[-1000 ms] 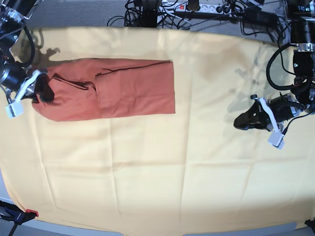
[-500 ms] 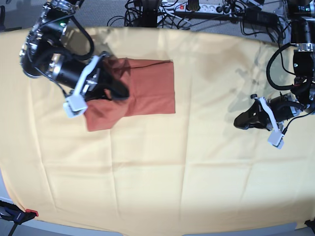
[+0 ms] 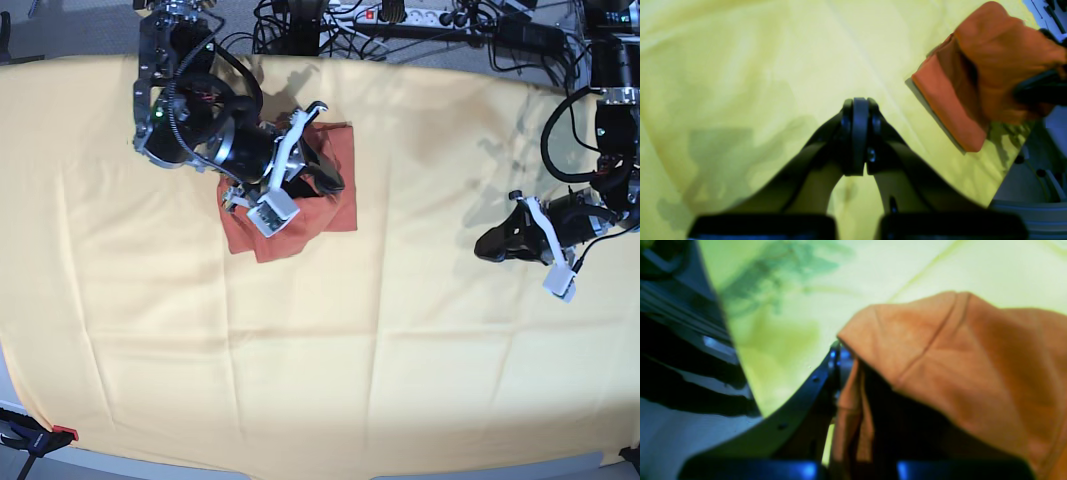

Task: Fold the T-shirt properly
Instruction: 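Lift the strip's other end with the right gripper and fold it over the stack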

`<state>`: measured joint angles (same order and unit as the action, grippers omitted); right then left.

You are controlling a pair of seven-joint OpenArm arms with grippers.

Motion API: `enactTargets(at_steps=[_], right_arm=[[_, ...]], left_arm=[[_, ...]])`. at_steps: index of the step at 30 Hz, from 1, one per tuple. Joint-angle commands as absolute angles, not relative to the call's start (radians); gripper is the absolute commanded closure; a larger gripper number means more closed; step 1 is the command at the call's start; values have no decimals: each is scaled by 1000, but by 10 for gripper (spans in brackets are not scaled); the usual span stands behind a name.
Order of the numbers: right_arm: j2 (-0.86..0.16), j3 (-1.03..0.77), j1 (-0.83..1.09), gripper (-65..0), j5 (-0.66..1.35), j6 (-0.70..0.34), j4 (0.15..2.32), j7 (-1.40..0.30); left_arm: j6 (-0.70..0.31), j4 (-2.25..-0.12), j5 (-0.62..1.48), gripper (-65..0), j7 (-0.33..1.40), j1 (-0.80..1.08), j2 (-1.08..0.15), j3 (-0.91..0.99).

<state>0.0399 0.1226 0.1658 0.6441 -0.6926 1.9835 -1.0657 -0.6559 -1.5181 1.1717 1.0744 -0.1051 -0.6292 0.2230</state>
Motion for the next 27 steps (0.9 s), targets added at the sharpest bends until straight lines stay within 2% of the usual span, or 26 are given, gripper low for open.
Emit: enactTargets(at_steps=[1,3,4,5,6,12,15,20,27], right_arm=[[44,145,153,-108,655,-698,1997,-1020],[44,175,152,-325,629,-698,1996,-1004],[44,186,151,-406,627,-698,1996,-998],[44,194,149,-454,628,-698,1996,-990],[44,201,147,-468,633,-698,1998,-990],[44,235,100,-467,748,-698,2031,-1016],[44,235,62,-467,763,-698,2075,-1081],[38,235,39,-467,721,-698,2156,-1089],[5,235,42,-465,615,-698,2157,-1073]], left_arm=[[-662,-1534,1195,0,1056,-122,-649,233],[-662,-1534,1195,0,1056,-122,-649,233],[-662,-1534,1195,0,1056,-122,-649,233],[-662,-1534,1195,0,1056,-122,-649,233],[-662,-1534,1195,0,1055,-122,-649,233],[-662,-1534,1193,0,1056,-122,-649,233],[-662,-1534,1183,0,1056,-122,-649,233],[-662,-1533,1179,0,1056,-122,-649,233],[-662,-1533,1176,0,1056,-121,-649,233]])
